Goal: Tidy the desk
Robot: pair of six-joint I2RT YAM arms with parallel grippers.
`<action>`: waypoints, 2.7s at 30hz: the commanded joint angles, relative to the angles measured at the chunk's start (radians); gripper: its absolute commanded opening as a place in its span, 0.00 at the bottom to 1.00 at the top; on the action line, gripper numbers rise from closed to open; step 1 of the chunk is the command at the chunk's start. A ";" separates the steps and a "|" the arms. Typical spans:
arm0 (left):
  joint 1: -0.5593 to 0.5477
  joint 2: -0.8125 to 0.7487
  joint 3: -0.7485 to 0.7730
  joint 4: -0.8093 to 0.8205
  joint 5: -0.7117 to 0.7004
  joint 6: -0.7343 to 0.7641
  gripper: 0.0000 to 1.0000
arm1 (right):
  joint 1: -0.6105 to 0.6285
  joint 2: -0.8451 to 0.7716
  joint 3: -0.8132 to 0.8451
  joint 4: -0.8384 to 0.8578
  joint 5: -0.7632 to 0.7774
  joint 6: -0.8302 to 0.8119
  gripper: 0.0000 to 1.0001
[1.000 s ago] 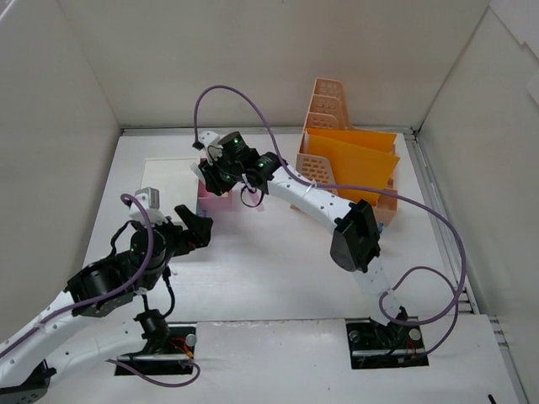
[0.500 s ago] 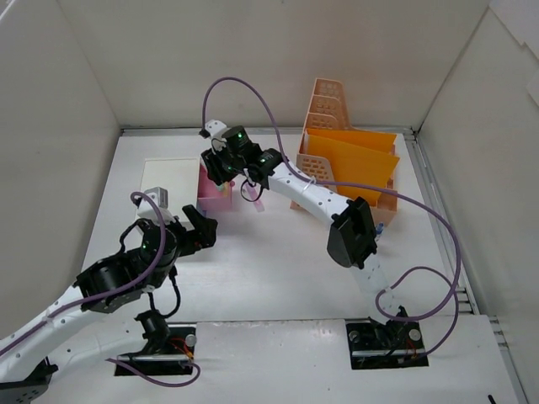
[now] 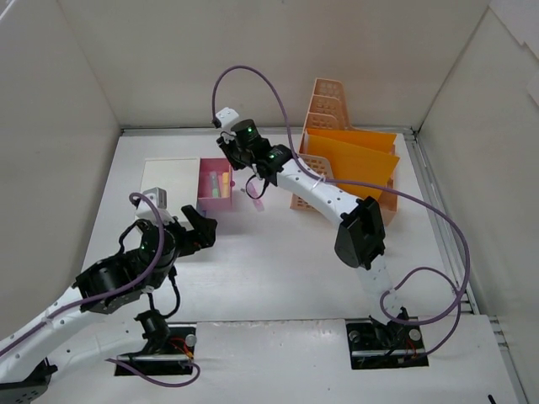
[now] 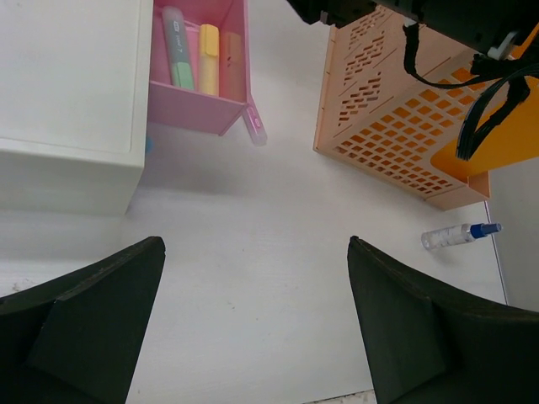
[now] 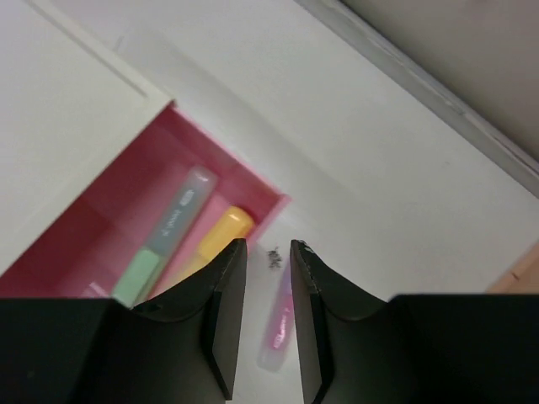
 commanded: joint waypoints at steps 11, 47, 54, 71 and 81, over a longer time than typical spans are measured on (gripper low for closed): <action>-0.006 0.003 -0.009 0.054 -0.015 -0.005 0.86 | -0.078 -0.073 -0.144 0.095 0.202 -0.076 0.51; -0.006 0.016 -0.017 0.046 -0.013 -0.015 0.86 | -0.072 0.047 -0.263 -0.028 -0.079 -0.062 0.50; -0.006 0.017 -0.018 0.037 -0.012 -0.024 0.86 | -0.072 0.082 -0.270 -0.026 -0.111 -0.012 0.51; -0.006 0.031 -0.010 0.025 -0.009 -0.035 0.86 | -0.113 0.101 -0.306 -0.032 -0.065 -0.005 0.00; -0.006 0.043 -0.023 0.084 0.005 -0.015 0.86 | -0.122 -0.134 -0.260 -0.028 -0.062 -0.111 0.00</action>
